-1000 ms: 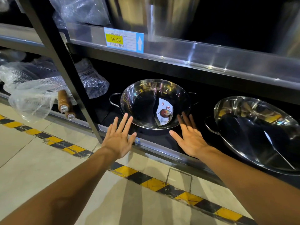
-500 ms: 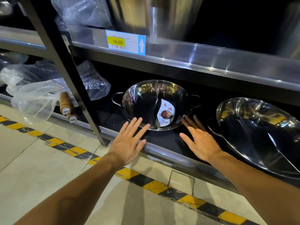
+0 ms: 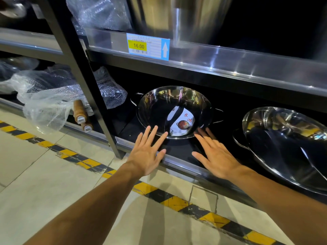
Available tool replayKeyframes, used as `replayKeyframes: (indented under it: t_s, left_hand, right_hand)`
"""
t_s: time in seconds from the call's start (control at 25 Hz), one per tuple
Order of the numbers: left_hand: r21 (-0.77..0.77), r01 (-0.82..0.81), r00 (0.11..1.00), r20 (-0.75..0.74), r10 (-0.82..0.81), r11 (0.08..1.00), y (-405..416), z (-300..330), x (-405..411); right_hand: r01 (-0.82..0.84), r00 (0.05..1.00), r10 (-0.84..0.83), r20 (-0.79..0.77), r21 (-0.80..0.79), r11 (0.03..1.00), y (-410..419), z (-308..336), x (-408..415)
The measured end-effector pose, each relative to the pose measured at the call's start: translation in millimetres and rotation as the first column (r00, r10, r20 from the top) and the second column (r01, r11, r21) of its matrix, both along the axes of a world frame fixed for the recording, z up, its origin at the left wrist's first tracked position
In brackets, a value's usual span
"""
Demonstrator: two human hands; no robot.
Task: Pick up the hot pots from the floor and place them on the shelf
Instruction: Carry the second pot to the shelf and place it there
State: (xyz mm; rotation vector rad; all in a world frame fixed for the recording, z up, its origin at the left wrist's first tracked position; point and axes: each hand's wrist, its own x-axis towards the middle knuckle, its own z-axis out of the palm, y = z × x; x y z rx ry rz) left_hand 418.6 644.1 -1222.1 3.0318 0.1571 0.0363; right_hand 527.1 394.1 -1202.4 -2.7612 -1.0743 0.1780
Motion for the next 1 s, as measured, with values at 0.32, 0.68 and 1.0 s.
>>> replayKeyframes:
  t_s: [0.32, 0.68, 1.0]
  left_hand:
    - [-0.003, -0.025, 0.995, -0.098, 0.025, 1.000, -6, 9, 6]
    - [0.119, 0.149, 0.987, -0.085, -0.139, 0.982, -43, 25, 7]
    - [0.150, 0.401, 0.906, 0.082, -0.416, 0.904, -193, 31, 52]
  right_hand:
    - [0.082, 0.993, -0.083, -0.082, -0.009, 0.997, 16, 13, -1]
    - [-0.026, 0.987, 0.024, -0.157, -0.009, 1.000, -42, 38, -6]
    - [0.160, 0.986, -0.161, 0.034, 0.051, 0.986, -179, 59, 5]
